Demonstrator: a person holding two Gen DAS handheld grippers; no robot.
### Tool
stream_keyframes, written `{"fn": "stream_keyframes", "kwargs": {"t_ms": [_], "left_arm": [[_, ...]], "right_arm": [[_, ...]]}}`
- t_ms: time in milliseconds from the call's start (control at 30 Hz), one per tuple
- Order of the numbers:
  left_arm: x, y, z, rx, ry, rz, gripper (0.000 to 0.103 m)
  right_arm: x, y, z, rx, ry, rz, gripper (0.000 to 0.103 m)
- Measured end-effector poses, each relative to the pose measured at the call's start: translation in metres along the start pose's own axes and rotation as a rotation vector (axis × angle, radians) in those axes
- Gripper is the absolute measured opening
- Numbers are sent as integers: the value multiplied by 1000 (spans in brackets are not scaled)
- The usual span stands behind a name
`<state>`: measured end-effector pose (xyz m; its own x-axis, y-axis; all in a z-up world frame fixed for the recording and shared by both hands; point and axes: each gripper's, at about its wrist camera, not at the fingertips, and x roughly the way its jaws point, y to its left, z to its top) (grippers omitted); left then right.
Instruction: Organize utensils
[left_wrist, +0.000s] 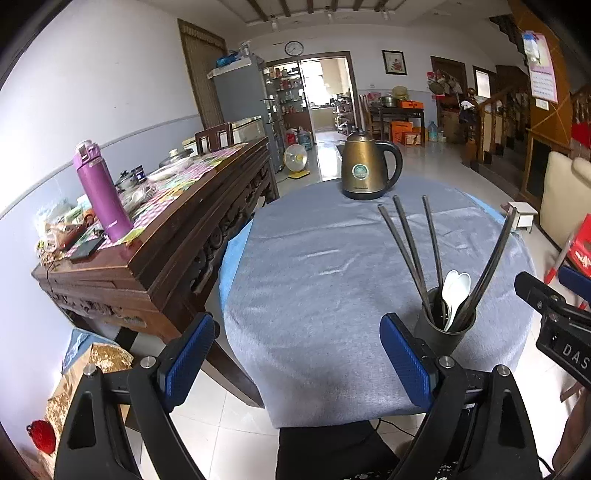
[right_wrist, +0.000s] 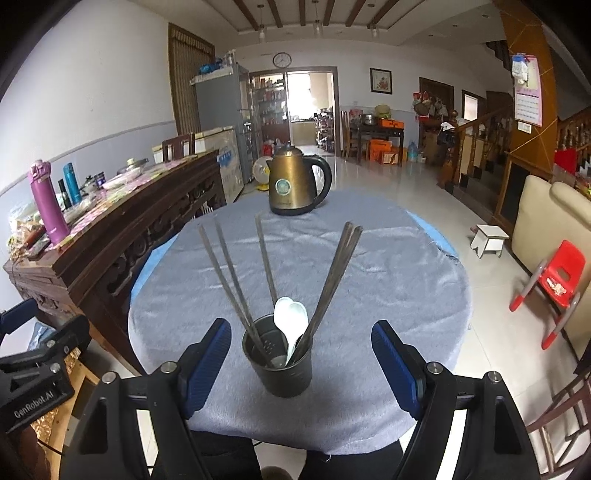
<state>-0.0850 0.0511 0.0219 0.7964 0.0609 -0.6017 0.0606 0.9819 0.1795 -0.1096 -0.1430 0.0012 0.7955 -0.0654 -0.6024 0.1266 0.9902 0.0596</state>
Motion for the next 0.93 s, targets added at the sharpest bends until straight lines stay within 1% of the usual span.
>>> {"fn": "stream_keyframes", "kwargs": {"t_ms": [200,400,500,700,833,933], "left_arm": [[1,-5,4,0,-1,-5,91],[4,-20,6,20,11,-22,91],[5,-26,7,32,14,-16,91],[6,-29,6,34,13,-11,91],[11,-31,6,29,14,-29,91],[30,-28,8,2,23,-68,91]], "right_arm": [[3,-7,1,10,5,3,81],[9,-22,-6,30,23,8,81],[10,-29,-7,46,21,17,82],[9,-28,-9,30,8,27,82],[9,-30,-7,29,-4,23,82],[15,-33,-7,25,-6,9,82]]}}
